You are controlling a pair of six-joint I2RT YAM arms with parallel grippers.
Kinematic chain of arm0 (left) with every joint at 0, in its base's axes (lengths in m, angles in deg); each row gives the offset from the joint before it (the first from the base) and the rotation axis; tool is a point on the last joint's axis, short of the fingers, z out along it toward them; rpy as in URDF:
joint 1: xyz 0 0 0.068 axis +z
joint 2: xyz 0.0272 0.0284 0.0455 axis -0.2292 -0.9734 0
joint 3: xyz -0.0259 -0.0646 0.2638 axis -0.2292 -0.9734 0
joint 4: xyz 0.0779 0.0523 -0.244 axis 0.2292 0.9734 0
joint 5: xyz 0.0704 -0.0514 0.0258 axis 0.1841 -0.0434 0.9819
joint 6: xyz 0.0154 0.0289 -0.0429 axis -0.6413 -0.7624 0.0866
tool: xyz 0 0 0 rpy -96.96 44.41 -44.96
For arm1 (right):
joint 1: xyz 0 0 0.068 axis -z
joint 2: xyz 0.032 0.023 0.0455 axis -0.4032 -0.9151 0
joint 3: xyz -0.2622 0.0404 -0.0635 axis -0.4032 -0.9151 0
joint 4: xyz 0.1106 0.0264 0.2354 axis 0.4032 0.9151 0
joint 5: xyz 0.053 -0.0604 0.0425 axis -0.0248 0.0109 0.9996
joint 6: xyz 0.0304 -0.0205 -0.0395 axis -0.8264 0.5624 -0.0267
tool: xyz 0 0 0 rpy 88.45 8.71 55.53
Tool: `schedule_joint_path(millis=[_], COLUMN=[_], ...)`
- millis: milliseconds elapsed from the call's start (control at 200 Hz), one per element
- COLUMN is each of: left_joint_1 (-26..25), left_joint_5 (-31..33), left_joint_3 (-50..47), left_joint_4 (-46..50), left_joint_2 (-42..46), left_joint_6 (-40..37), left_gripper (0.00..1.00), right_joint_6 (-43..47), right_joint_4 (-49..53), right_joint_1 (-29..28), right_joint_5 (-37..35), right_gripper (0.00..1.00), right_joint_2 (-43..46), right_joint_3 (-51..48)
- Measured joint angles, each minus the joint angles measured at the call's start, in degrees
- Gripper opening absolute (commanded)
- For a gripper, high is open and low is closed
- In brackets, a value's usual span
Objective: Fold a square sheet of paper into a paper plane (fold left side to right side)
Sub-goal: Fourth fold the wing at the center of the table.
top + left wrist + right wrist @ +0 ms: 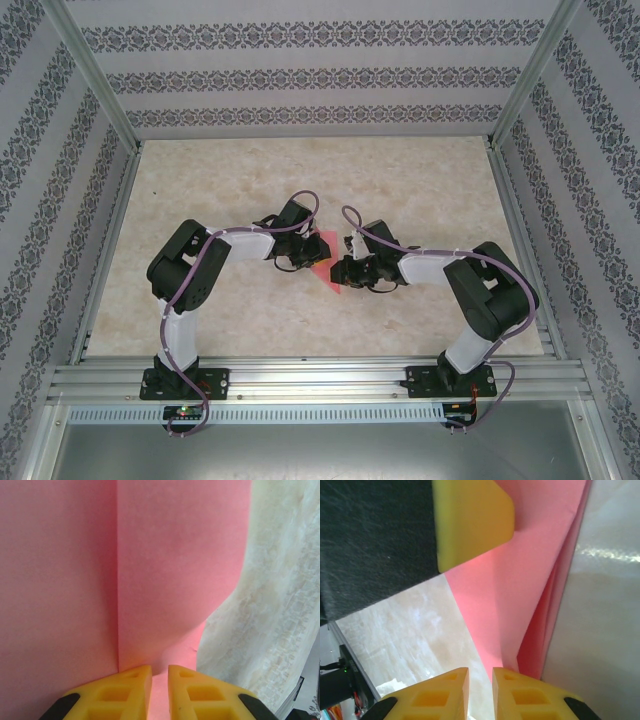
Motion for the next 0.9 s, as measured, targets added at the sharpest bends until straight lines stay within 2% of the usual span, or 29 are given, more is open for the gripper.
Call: schedule_joint_path(millis=[899], left_joint_1=[0.0], left_joint_5=[0.02], left_joint_3=[0.0], left_joint_4=[0.0], left_joint_2=[-0.02], left_joint_6=[0.0], left_gripper=[0.19], right_joint_6=[1.75], right_joint_4=[3.23], right_joint_1=[-2.16], right_joint_5=[-3.21], right_gripper=[0.17], right_joint_2=[-1.46], right_joint_3=[1.49])
